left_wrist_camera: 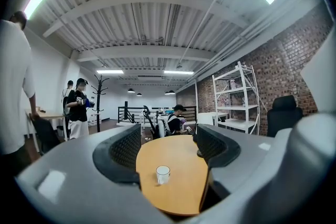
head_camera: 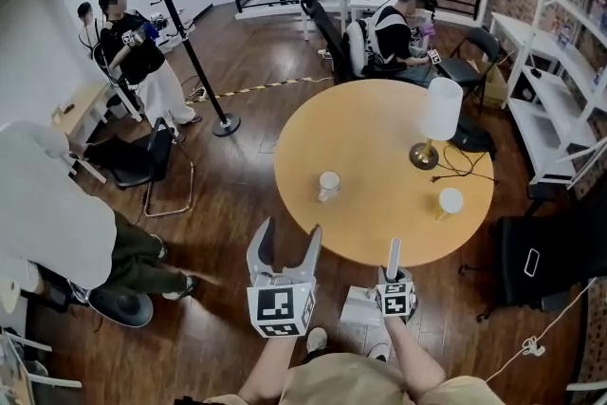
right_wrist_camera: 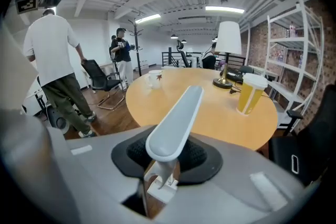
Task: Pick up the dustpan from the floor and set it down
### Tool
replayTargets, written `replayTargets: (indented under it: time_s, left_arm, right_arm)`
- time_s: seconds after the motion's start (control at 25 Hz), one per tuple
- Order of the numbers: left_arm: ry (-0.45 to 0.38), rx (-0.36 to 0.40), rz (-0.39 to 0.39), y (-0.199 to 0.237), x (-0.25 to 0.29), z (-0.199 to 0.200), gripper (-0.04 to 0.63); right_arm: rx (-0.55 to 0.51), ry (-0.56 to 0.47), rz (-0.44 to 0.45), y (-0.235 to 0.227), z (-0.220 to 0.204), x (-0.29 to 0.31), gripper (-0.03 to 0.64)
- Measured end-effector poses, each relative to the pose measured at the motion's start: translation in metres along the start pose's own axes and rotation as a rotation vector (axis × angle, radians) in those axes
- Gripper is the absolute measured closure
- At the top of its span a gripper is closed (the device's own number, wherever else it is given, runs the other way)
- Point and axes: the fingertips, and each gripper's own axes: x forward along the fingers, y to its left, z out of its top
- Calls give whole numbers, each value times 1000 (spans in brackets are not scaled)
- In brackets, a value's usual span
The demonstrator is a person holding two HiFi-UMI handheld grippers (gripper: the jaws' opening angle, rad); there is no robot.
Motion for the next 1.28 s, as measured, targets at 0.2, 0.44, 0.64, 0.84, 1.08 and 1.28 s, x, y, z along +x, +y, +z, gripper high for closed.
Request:
replayTargets:
  time_s: [0.2,0.44,0.64,0.84,1.08,1.28]
  left_arm:
    - [12,1,21,9,-3,-6,281]
    - [35,-4,24,10,-3,-15,281]
    - [36,-11,16,7,-3,-18,281]
    - [7,-24,8,1,-1,-12,284]
    - [-20,-26,-28,-15,3,-5,284]
    - [-31,-9,-62,-32,9,-1,284]
  right_arm:
    - [-17,36,21,0,-18,23,512]
    - [-9,44,85,-2,-8,47,508]
    - [12,65,184,0,-6,55,381]
    - [52,54,209,-3,-4,43,264]
    - [155,-31,174,-23,0,-1,249]
    - [220,-311,128,-43,73,-76,249]
